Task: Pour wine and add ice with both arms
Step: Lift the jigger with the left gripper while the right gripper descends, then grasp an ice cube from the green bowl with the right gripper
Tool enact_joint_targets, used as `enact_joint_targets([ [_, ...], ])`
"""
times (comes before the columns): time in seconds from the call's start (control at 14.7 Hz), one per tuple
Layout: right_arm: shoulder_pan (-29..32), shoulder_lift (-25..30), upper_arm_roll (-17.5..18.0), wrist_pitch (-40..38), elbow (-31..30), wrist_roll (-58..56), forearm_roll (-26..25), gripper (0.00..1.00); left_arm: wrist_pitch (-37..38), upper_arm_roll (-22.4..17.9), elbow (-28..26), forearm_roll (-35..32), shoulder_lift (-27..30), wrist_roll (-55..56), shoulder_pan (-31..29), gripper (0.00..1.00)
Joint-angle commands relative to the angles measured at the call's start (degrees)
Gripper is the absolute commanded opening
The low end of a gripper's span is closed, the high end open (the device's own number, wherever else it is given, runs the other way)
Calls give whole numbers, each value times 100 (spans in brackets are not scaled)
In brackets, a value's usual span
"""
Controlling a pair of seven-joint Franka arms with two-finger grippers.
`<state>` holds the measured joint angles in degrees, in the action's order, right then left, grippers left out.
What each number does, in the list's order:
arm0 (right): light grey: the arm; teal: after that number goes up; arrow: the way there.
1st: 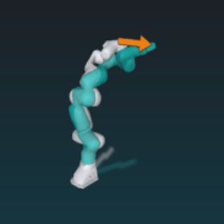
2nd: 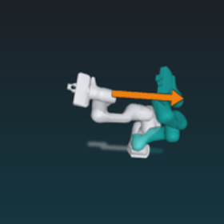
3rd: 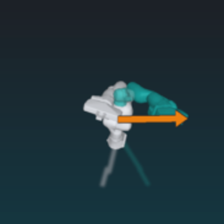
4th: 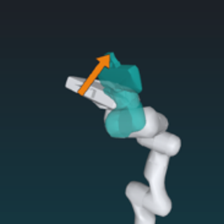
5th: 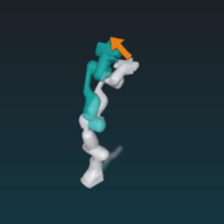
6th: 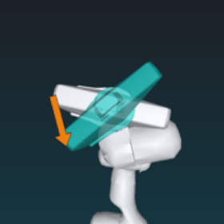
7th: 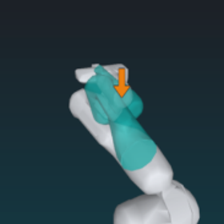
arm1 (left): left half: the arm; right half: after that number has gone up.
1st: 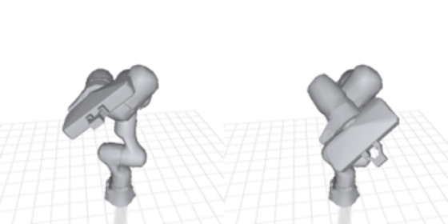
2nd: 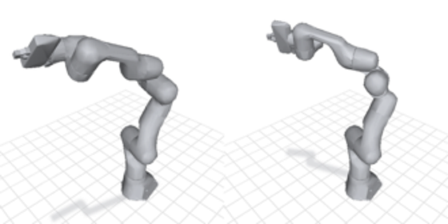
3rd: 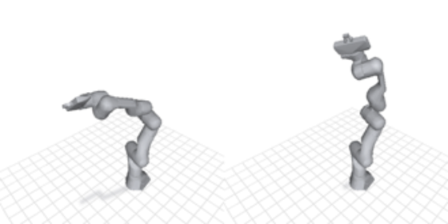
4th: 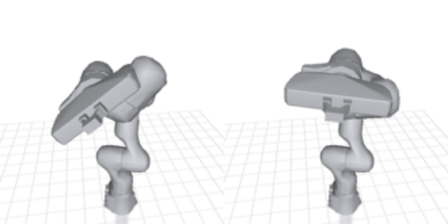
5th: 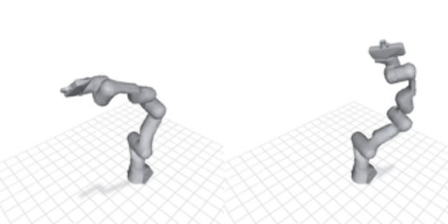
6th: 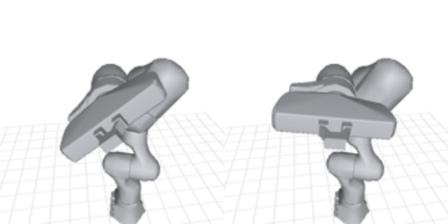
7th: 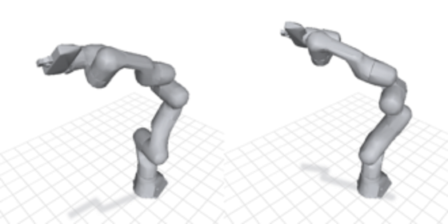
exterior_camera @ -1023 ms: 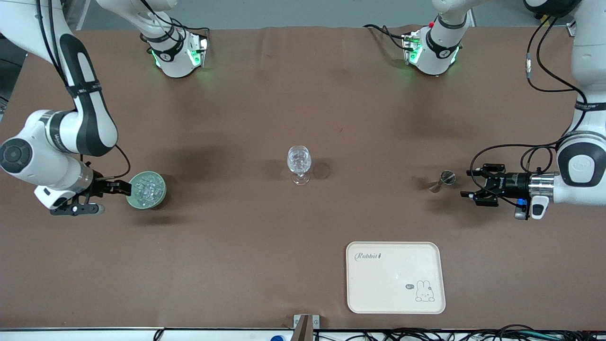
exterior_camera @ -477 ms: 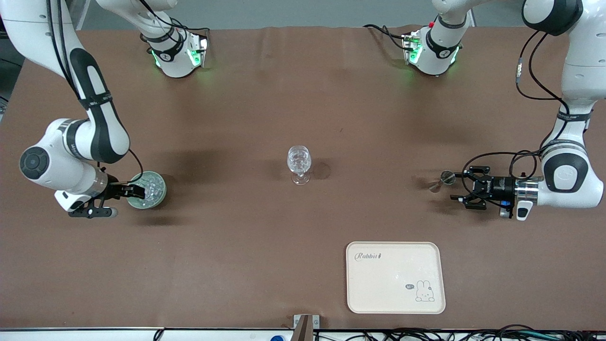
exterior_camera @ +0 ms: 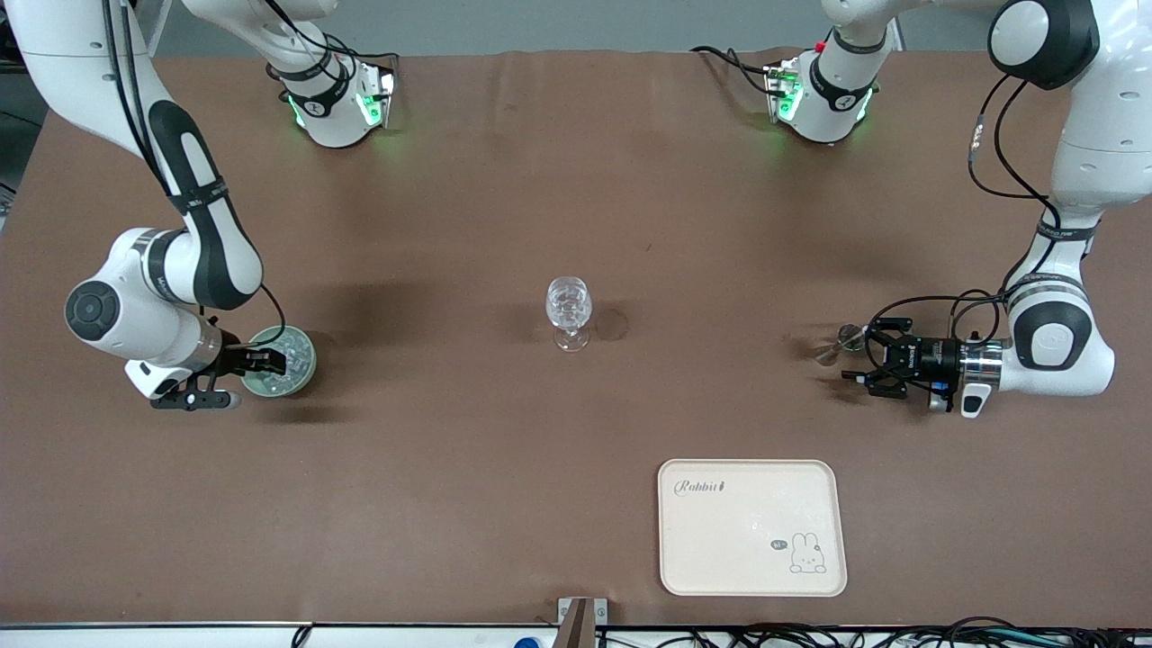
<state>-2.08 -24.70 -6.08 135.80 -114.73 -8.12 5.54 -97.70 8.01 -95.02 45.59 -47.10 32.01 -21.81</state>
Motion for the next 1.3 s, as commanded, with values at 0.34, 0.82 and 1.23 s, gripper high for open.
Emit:
enact_joint_targets([
  [0.34, -152, 17, -7, 70, -234, 73, 123, 72, 102, 60, 63, 117, -116, 51, -34, 67],
  [0.82, -161, 17, -7, 44, -243, 82, 123, 45, 217, 96, 63, 117, -160, 25, -25, 59],
  [1.23, -152, 17, -7, 70, -217, 82, 123, 37, 296, 96, 63, 117, -159, -10, -34, 44],
])
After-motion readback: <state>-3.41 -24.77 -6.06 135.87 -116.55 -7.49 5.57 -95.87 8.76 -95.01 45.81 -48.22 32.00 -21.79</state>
